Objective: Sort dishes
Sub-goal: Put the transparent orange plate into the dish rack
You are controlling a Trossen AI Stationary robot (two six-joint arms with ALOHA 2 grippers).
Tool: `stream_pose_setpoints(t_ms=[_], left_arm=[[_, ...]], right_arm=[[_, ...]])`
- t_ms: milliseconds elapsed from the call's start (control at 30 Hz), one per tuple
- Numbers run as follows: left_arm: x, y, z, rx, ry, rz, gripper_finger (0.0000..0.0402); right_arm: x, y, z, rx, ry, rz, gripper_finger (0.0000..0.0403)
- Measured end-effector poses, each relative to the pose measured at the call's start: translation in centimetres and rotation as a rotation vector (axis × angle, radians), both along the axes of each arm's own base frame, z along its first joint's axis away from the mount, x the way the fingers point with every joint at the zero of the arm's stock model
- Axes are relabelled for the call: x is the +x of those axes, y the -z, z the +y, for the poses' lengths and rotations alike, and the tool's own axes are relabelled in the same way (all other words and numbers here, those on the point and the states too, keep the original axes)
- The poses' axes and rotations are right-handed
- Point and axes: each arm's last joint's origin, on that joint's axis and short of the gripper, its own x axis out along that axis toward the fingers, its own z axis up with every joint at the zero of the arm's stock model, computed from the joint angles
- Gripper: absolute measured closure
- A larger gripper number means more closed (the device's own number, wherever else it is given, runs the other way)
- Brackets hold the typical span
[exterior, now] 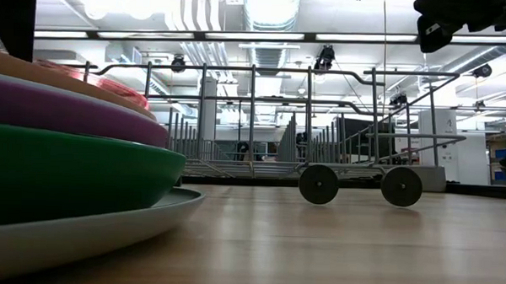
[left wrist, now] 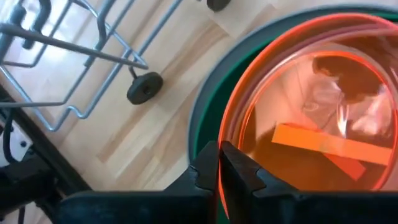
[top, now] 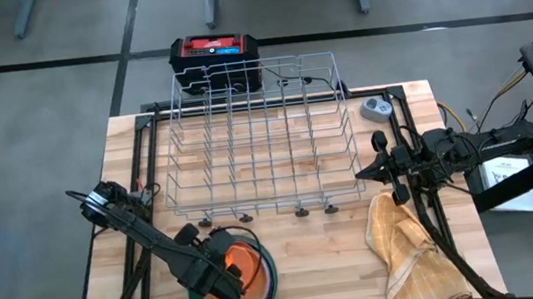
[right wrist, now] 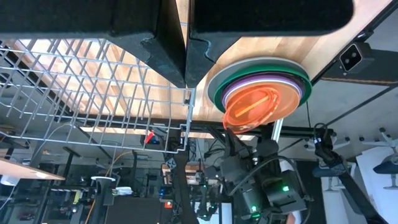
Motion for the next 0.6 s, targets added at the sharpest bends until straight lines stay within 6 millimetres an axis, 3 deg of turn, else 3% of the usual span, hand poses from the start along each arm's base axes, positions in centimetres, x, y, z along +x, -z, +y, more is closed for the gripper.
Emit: stream_pose_setpoints(t_ms=[333, 600], left_arm=[[-0.4, 1.6, 0.4, 0.08, -0.046, 0.076, 0.0349], [-0.2, 1.6, 0.0, 0.052, -0.035, 0.048, 0.0343]], right_arm=[[0.0, 0.0, 0.0, 0.001, 0.0, 0.001, 0.0401], [0.0, 0.0, 0.0, 0.007, 0.001, 0.001, 0.0401]])
